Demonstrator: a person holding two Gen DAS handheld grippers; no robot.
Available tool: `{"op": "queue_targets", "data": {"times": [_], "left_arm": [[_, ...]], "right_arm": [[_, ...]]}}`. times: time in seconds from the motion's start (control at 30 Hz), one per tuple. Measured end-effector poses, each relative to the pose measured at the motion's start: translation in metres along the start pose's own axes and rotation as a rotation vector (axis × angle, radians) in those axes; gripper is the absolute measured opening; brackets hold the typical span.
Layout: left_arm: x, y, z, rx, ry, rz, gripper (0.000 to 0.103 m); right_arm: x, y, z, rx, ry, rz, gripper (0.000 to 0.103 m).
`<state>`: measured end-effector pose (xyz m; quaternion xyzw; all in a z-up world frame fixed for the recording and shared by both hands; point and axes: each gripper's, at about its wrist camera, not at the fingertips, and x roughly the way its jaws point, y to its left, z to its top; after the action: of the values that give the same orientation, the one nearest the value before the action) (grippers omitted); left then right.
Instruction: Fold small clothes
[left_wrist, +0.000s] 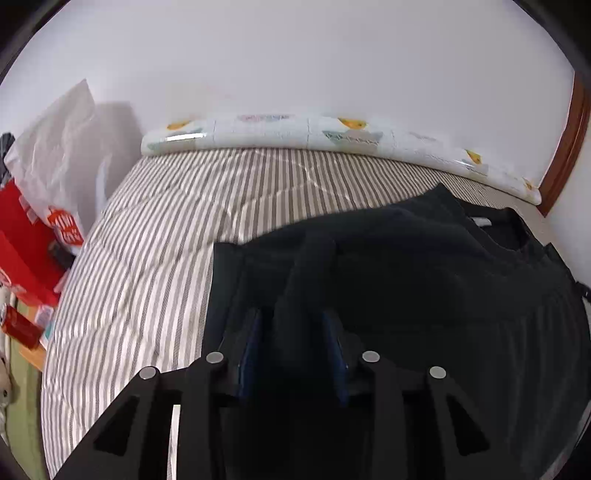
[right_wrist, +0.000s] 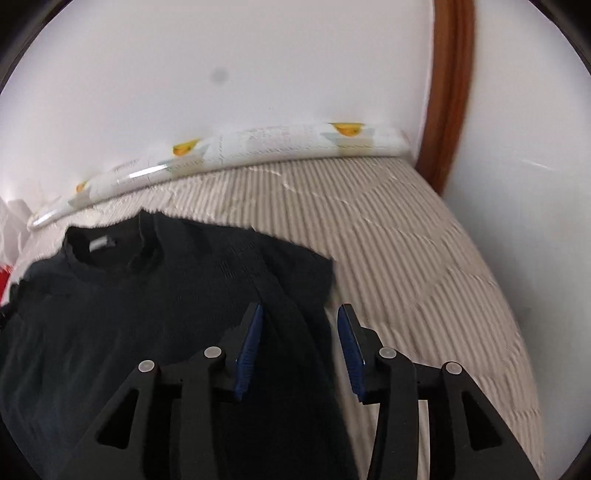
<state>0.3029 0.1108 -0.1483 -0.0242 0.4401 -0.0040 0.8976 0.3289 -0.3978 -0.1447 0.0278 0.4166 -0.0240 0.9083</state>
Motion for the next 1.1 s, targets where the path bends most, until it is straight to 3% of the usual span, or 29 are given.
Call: {"op": "queue_targets", "data": {"times": [0.1, 0.2, 0.4, 0.53, 0.63, 0.73, 0.87, 1.0, 1.1], "left_arm": [[-0.014, 0.002, -0.019, -0.003, -0.003, 0.0, 0.034], [-0.028, 0.005, -0.036, -0.011, -0.02, -0.006, 0.038], [-0.06, 0.02, -0.074, -0.038, -0.033, -0.015, 0.039], [-0.077, 0.033, -0.102, -0.052, -0.022, -0.021, 0.041], [-0.09, 0.047, -0.122, -0.078, -0.027, -0.025, 0.042], [-0.1, 0.066, -0.143, -0.12, -0.015, -0.087, 0.049], [-0.115, 0.083, -0.166, -0.134, -0.024, -0.113, 0.055], [-0.131, 0.093, -0.184, -0.111, -0.023, -0.051, 0.053], [-0.136, 0.104, -0.192, -0.11, -0.013, -0.05, 0.054]], "right_arm": [[-0.014, -0.009, -0.022, 0.001, 0.02, -0.014, 0.043], [-0.022, -0.01, -0.052, -0.03, 0.065, -0.088, 0.044], [-0.062, -0.011, -0.085, 0.018, 0.037, -0.154, 0.044], [-0.089, 0.016, -0.09, -0.009, -0.011, -0.17, 0.046], [-0.099, 0.051, -0.092, -0.042, -0.02, -0.114, 0.05], [-0.102, 0.103, -0.1, -0.109, -0.008, -0.036, 0.052], [-0.103, 0.184, -0.119, -0.213, 0.021, 0.09, 0.054], [-0.114, 0.269, -0.143, -0.344, 0.019, 0.155, 0.054], [-0.134, 0.313, -0.16, -0.417, -0.022, 0.171, 0.054]]}}
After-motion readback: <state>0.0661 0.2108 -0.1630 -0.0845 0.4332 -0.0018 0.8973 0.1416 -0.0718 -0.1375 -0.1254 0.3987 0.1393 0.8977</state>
